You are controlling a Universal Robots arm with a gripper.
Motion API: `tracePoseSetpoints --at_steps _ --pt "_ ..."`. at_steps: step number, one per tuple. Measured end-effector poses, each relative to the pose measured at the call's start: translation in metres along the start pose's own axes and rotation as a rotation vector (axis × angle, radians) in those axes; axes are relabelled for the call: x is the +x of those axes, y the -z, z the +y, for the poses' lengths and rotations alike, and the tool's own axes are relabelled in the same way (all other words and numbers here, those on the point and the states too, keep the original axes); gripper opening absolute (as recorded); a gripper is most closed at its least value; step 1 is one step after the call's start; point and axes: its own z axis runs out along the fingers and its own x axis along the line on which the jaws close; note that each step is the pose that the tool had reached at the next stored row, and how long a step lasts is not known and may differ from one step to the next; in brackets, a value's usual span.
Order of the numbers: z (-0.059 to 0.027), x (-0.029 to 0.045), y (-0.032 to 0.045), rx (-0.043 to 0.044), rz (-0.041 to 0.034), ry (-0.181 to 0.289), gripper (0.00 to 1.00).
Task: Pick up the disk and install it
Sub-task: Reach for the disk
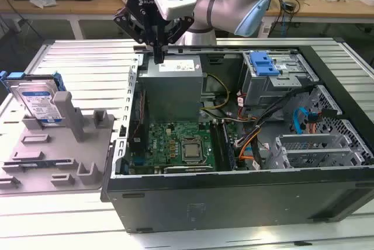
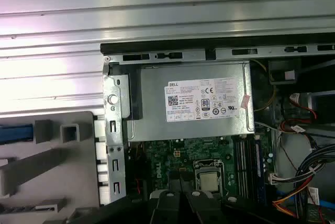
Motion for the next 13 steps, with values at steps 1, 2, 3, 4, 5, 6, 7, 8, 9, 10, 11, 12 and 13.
tracePoseSetpoints --at_steps 1,2,3,4,5,6,7,8,9,10,11,12,13 --pt "0.0000 0.0000 0.0000 -0.0001 0.0000 0.000 0.11" --pt "0.0000 0.0000 0.0000 0.0000 0.0000 0.000 0.11" --pt "0.0000 0.0000 0.0000 0.0000 0.0000 0.000 0.11" --pt "0.0000 0.0000 0.0000 0.0000 0.0001 0.000 0.11" --pt "0.0000 0.0000 0.0000 0.0000 0.0000 0.000 0.11" --pt "0.0000 0.0000 0.0000 0.0000 0.0000 0.000 0.11" --pt "0.0000 0.0000 0.0000 0.0000 0.0000 0.000 0.11" --pt "0.0000 0.0000 0.0000 0.0000 0.0000 0.000 0.11" --pt "0.0000 0.0000 0.0000 0.0000 0.0000 0.000 0.11" --pt "0.0000 0.0000 0.0000 -0.0001 0.0000 0.000 0.11" --pt "0.0000 0.0000 0.0000 0.0000 0.0000 0.000 0.11" --pt "0.0000 0.0000 0.0000 0.0000 0.0000 0.000 0.11" --pt "0.0000 0.0001 0.0000 -0.0001 0.0000 0.000 0.11"
